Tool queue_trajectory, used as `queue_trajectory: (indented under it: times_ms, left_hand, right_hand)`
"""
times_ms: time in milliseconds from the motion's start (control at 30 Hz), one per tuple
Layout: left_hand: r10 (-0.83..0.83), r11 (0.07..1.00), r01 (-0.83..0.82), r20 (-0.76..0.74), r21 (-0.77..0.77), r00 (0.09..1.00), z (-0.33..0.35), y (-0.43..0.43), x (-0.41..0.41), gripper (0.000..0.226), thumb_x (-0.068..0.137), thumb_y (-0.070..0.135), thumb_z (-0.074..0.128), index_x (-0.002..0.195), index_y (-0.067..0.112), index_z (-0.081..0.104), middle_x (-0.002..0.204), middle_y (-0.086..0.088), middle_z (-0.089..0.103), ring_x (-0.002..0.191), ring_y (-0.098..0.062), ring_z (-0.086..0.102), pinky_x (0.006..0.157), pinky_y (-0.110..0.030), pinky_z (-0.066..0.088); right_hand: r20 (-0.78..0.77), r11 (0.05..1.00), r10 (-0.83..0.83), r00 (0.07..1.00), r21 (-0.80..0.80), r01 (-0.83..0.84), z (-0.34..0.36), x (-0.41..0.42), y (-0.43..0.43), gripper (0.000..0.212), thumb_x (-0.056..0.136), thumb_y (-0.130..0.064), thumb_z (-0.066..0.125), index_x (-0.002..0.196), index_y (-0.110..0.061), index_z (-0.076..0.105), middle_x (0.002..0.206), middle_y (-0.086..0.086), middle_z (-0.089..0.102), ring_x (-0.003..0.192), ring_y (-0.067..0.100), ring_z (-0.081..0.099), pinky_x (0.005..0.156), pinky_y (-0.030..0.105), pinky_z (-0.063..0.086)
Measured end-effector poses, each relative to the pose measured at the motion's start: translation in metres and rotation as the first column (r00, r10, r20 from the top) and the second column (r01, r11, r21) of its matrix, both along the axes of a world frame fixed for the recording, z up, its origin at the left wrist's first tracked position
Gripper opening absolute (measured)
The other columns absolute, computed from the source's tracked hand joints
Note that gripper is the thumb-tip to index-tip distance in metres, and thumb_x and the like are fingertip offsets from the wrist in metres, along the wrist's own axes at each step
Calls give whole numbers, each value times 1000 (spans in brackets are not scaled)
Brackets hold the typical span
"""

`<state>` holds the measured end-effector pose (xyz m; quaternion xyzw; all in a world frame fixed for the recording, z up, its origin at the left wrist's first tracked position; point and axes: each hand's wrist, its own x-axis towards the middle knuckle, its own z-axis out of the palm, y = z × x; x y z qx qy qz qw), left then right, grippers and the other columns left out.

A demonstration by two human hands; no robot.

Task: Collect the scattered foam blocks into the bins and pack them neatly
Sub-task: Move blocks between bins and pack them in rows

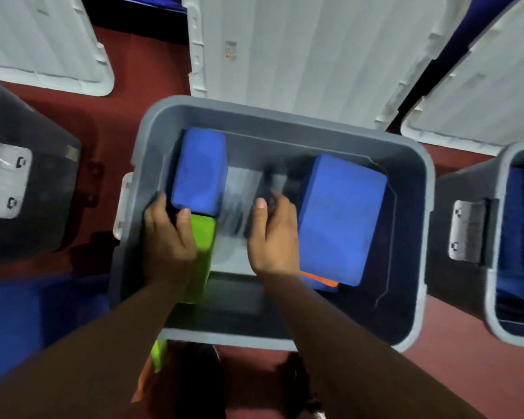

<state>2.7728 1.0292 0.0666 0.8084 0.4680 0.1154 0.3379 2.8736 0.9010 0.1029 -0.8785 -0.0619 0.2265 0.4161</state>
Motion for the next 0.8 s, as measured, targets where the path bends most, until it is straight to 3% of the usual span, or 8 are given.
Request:
queue_trajectory:
  times_ms: [100, 167, 267, 433, 500, 567, 667, 800]
  left_hand:
    - [-4, 979, 3, 5, 206, 1000, 18, -27, 27, 53, 102, 35, 40, 138, -3, 52, 140, -26, 50, 129, -41, 47, 109, -47, 34]
    - [-134, 961, 116, 59, 250, 989, 25, -53, 48, 50, 103, 34, 41, 135, -1, 57, 139, -24, 54, 128, -41, 50, 108, -46, 36]
    - [-262, 958, 247, 93, 142, 961, 23, -93, 78, 51, 105, 39, 37, 135, 4, 60, 139, -20, 55, 128, -38, 52, 108, -43, 38]
    - [-342, 927, 352, 96, -128, 935, 21, -144, 109, 70, 99, 59, 26, 149, 15, 49, 159, -7, 36, 142, -19, 37, 116, -28, 30]
    - [-370, 901, 376, 71, -215, 926, 17, -157, 111, 70, 96, 62, 26, 154, 26, 41, 166, 3, 20, 148, -14, 28, 117, -30, 29]
    - [-421, 880, 411, 9, -239, 907, 12, -168, 108, 69, 96, 66, 28, 155, 32, 37, 169, 8, 8, 153, -16, 20, 121, -38, 29]
    - [-416, 898, 401, -58, -182, 907, 13, -168, 102, 79, 90, 71, 21, 154, 30, 40, 169, 6, 10, 152, -22, 19, 121, -41, 25]
    - [-435, 898, 434, 7, -78, 901, 36, -152, 85, 90, 95, 77, 19, 152, 12, 44, 164, -2, 31, 149, -21, 29, 122, -46, 26]
  right_hand:
    - [207, 986, -26, 978, -157, 60, 7, 28, -55, 50, 104, -42, 40, 136, -7, 53, 122, 14, 53, 116, 32, 49, 101, 45, 41]
    - [257, 955, -47, 965, -272, 118, 8, 44, -86, 59, 101, -46, 39, 139, -4, 52, 129, 20, 53, 118, 39, 49, 98, 49, 41]
    - [100, 935, -119, 988, -325, 145, 8, 54, -115, 64, 103, -45, 41, 151, -3, 38, 152, 22, 38, 139, 40, 35, 111, 50, 31]
    - [40, 900, -301, 953, -320, 298, 4, 58, -141, 65, 105, -47, 39, 157, -11, 28, 158, 20, 33, 144, 39, 32, 114, 51, 28]
    - [-164, 901, -384, 909, -284, 329, 2, 56, -152, 65, 106, -52, 33, 160, -18, 21, 159, 16, 36, 145, 37, 36, 114, 46, 30]
    - [-301, 919, -380, 875, -231, 319, 3, 51, -159, 62, 105, -56, 30, 158, -24, 30, 154, 11, 47, 140, 33, 44, 109, 40, 35]
    - [-247, 909, -416, 875, -103, 403, 10, 43, -159, 46, 104, -55, 39, 139, -30, 56, 132, 1, 61, 125, 18, 56, 97, 27, 38]
    - [-151, 900, -413, 898, 87, 428, 45, 38, -141, 33, 104, -43, 49, 129, -27, 66, 118, -1, 52, 102, -21, 48, 86, -3, 31]
